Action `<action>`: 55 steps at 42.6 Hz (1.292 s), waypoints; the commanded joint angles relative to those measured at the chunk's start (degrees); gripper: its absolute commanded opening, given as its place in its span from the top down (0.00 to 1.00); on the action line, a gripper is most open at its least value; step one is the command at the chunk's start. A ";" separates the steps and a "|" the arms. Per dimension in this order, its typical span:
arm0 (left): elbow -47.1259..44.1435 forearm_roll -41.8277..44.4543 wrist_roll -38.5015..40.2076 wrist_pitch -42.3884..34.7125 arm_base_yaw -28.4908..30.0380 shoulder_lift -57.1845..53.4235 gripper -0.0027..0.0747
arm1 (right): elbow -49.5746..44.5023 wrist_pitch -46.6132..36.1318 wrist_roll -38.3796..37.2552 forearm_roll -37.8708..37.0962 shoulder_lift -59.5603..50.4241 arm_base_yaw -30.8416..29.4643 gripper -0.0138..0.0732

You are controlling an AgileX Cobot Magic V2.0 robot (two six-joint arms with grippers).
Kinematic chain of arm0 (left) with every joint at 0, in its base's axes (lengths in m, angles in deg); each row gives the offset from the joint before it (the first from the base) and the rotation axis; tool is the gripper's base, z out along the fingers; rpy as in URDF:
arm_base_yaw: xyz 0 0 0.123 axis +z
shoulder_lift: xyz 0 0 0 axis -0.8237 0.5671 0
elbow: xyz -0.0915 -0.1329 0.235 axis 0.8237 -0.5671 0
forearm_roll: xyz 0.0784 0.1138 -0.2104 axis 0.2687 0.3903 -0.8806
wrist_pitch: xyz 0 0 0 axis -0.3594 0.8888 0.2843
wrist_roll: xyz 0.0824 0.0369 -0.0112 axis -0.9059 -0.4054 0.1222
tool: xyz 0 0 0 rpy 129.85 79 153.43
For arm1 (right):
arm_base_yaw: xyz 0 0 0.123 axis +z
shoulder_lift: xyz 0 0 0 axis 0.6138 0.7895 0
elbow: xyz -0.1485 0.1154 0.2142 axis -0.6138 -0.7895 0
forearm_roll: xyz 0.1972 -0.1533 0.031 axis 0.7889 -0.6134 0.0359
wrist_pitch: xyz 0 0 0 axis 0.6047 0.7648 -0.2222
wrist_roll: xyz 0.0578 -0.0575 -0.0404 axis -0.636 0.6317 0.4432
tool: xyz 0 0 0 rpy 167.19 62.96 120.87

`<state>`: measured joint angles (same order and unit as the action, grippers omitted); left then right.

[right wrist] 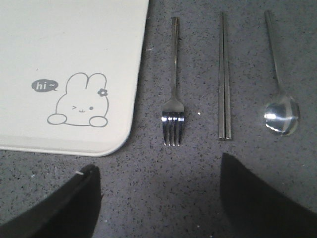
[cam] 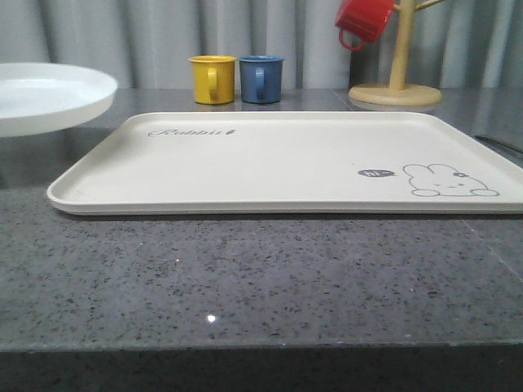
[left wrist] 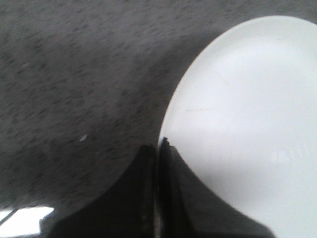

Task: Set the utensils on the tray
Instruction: 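Grasp the white plate rim with the left gripper and lift, then carry the plate over the tray and lower it with the left gripper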

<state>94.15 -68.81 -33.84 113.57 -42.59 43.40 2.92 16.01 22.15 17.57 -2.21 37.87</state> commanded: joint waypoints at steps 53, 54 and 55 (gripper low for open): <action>4.60 -3.80 -0.06 -8.62 -25.14 6.48 0.41 | 1.90 -3.41 0.44 -0.20 0.33 0.00 0.23; 4.60 -3.65 -0.06 -8.62 -25.14 5.92 0.41 | 1.90 -3.41 0.44 -0.20 0.33 0.00 0.23; 4.60 -3.65 -0.06 -8.62 -25.14 5.32 0.41 | 1.90 -3.41 0.44 -0.20 0.33 0.00 0.23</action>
<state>96.88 -71.79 -33.99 105.89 -67.29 53.31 2.92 16.01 22.15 17.57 -2.21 37.87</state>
